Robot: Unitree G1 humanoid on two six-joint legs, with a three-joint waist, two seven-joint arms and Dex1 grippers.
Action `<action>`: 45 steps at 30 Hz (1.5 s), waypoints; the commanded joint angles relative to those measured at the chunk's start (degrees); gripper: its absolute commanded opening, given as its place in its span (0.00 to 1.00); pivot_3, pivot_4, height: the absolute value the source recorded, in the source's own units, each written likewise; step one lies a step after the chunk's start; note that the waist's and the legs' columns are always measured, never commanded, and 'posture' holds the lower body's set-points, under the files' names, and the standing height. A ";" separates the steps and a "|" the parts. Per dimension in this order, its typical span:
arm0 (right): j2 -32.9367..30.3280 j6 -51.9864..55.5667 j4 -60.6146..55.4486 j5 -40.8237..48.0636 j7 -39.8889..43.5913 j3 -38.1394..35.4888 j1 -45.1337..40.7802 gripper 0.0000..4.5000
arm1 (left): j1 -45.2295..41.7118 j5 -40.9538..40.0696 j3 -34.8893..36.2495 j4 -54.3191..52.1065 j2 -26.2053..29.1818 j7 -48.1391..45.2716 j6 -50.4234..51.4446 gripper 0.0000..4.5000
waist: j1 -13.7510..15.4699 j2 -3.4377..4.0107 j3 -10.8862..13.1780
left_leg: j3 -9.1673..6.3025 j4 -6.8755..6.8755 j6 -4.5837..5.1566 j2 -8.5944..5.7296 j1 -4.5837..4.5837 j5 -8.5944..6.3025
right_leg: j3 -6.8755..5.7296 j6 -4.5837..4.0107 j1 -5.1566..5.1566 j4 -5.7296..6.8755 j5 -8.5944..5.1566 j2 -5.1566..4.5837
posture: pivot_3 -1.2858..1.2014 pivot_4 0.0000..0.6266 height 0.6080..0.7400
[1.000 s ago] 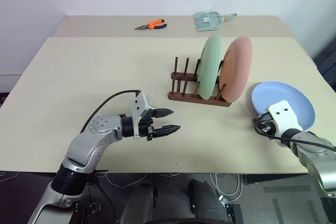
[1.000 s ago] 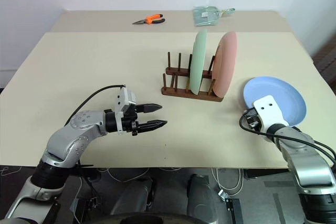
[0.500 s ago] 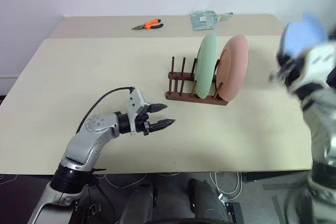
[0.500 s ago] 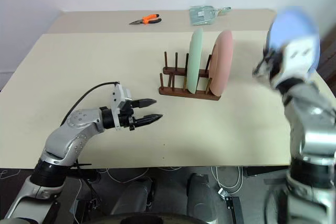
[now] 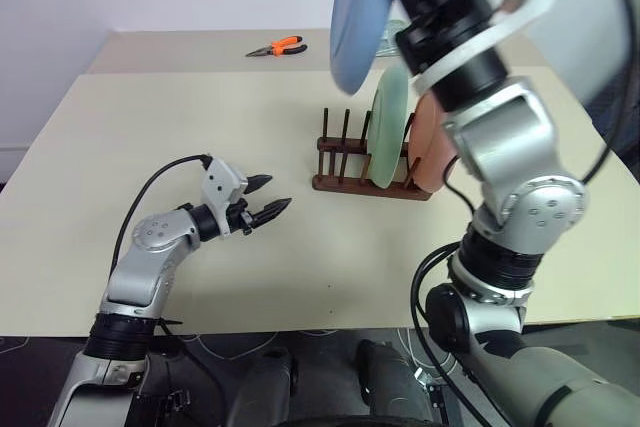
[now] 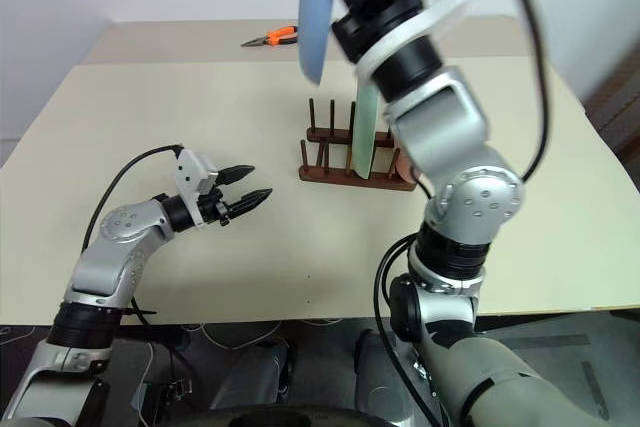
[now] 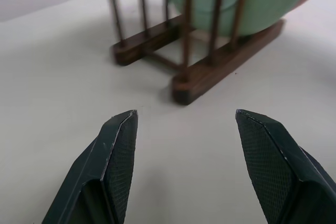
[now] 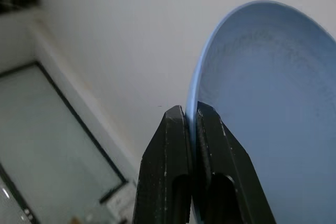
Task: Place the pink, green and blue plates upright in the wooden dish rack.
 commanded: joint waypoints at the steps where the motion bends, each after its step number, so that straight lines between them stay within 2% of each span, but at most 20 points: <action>1: 1.57 -1.99 0.59 -1.29 -1.93 1.32 0.10 0.01 | 1.08 -0.14 2.54 -1.79 0.42 0.58 -1.88 0.68 | 0.00 0.00 0.00 | 0.01 0.00 0.00 -0.01 -0.02 0.00 | 0.00 0.01 0.00 -0.01 0.01 0.00 | 0.52 0.24 1.00; 8: 3.60 -1.89 2.13 -1.05 -5.45 2.76 2.52 0.01 | 2.51 -0.48 2.98 -3.89 -0.26 1.88 -1.39 0.68 | -0.33 0.01 0.00 | 0.03 -0.02 -0.01 0.02 0.02 0.00 | 0.01 0.01 -0.01 0.01 0.01 0.04 | 0.52 0.24 1.00; 15: 3.18 -2.64 7.93 -6.27 -3.70 3.29 3.65 0.01 | 2.45 -1.53 2.77 -4.96 -0.13 1.39 -0.31 0.68 | -0.46 0.01 0.00 | 0.05 -0.03 0.00 0.04 0.03 0.00 | 0.01 0.01 -0.02 0.02 0.01 0.08 | 0.52 0.24 1.00; 18: 3.21 -2.09 10.78 -7.79 -1.50 3.54 3.35 0.23 | 2.70 -1.87 2.67 -5.66 -0.21 1.39 0.03 0.68 | -0.44 0.02 0.01 | 0.07 -0.03 0.00 0.04 0.03 0.00 | 0.01 0.01 -0.02 0.01 0.01 0.08 | 0.52 0.24 1.00; 20: 2.11 -2.14 11.34 -10.44 0.13 4.15 2.51 0.43 | 2.89 -1.91 2.59 -6.23 -0.38 1.59 0.35 0.68 | -0.46 0.03 0.02 | 0.07 -0.03 0.00 0.04 0.02 0.00 | 0.02 0.01 -0.02 0.01 0.01 0.08 | 0.52 0.24 1.00; 23: -3.58 -2.05 8.78 -17.86 5.86 7.32 0.72 0.77 | 3.35 -1.97 2.47 -7.17 -0.64 1.92 0.89 0.68 | -0.40 0.04 0.02 | 0.08 -0.03 0.00 0.04 0.02 0.00 | 0.02 0.01 -0.03 0.01 0.01 0.08 | 0.52 0.24 1.00; 25: -7.25 -2.30 6.37 -21.67 9.85 9.22 0.17 0.77 | 3.67 -1.96 2.46 -7.55 -0.72 1.95 1.05 0.68 | -0.33 0.04 0.02 | 0.09 0.00 0.00 0.03 0.00 0.00 | 0.01 0.01 -0.02 0.00 0.01 0.08 | 0.52 0.24 1.00; 28: -19.06 -3.20 -1.50 -26.11 20.95 8.80 0.84 0.77 | 3.82 -1.86 2.24 -7.97 -0.91 2.15 1.41 0.68 | -0.08 0.03 0.02 | 0.08 -0.01 0.00 0.03 -0.01 0.00 | -0.01 0.03 0.00 -0.02 0.00 0.07 | 0.52 0.24 1.00; 30: -27.83 -3.62 -5.35 -26.71 27.62 4.27 4.21 0.77 | 3.73 -1.64 2.15 -7.41 -0.83 1.88 1.40 0.68 | 0.16 -0.02 0.02 | 0.08 0.01 0.00 0.02 -0.06 0.00 | -0.01 0.04 0.03 -0.12 -0.01 0.06 | 0.52 0.24 1.00; 33: -36.52 -2.24 -4.88 -23.84 32.01 -6.92 11.48 0.77 | 3.50 -0.88 1.70 -6.28 -0.63 1.45 0.91 0.68 | 0.20 -0.19 -0.07 | 0.05 0.03 0.04 0.02 -0.01 -0.02 | -0.10 0.04 0.27 -0.34 -0.07 0.01 | 0.52 0.24 1.00; 35: -41.65 -2.13 -1.86 -26.81 35.42 -15.08 21.41 0.77 | 3.15 -0.13 1.48 -4.67 -0.34 0.97 0.06 0.68 | 0.30 -0.22 -0.08 | 0.09 0.06 0.05 0.02 0.00 -0.03 | -0.09 0.09 0.33 -0.38 -0.26 -0.05 | 0.52 0.24 1.00; 37: -44.43 -3.67 1.48 -30.72 38.46 -19.22 30.04 0.77 | 2.53 0.64 0.93 -3.54 -0.46 0.95 -0.51 0.68 | 0.87 -0.28 -0.11 | 0.10 0.07 0.07 0.02 0.01 -0.04 | -0.09 0.10 0.34 -0.37 -0.28 -0.07 | 0.52 0.24 1.00; 39: -45.88 -5.50 3.22 -34.92 41.78 -18.51 38.09 0.77 | 2.04 1.28 0.71 -2.49 -0.58 0.90 -1.14 0.68 | 0.93 -0.15 -0.09 | 0.23 0.07 0.08 0.02 0.03 -0.05 | -0.01 0.07 0.29 -0.35 -0.26 -0.08 | 0.52 0.24 1.00; 43: -46.35 -13.92 7.82 -47.76 45.24 -10.87 46.73 0.77 | 1.79 3.10 1.03 -0.27 -0.87 1.89 -2.79 0.68 | -0.04 0.01 -0.08 | 0.40 0.07 0.08 0.06 0.09 -0.05 | 0.08 0.08 0.24 -0.26 -0.26 -0.08 | 0.52 0.24 1.00; 45: -44.96 -16.41 10.10 -50.42 46.43 -8.47 47.65 0.77 | 2.03 3.58 1.49 0.26 -1.05 2.63 -3.40 0.68 | -0.18 0.00 -0.08 | 0.40 0.08 0.08 0.08 0.12 -0.05 | 0.08 0.09 0.26 -0.26 -0.26 -0.06 | 0.52 0.24 1.00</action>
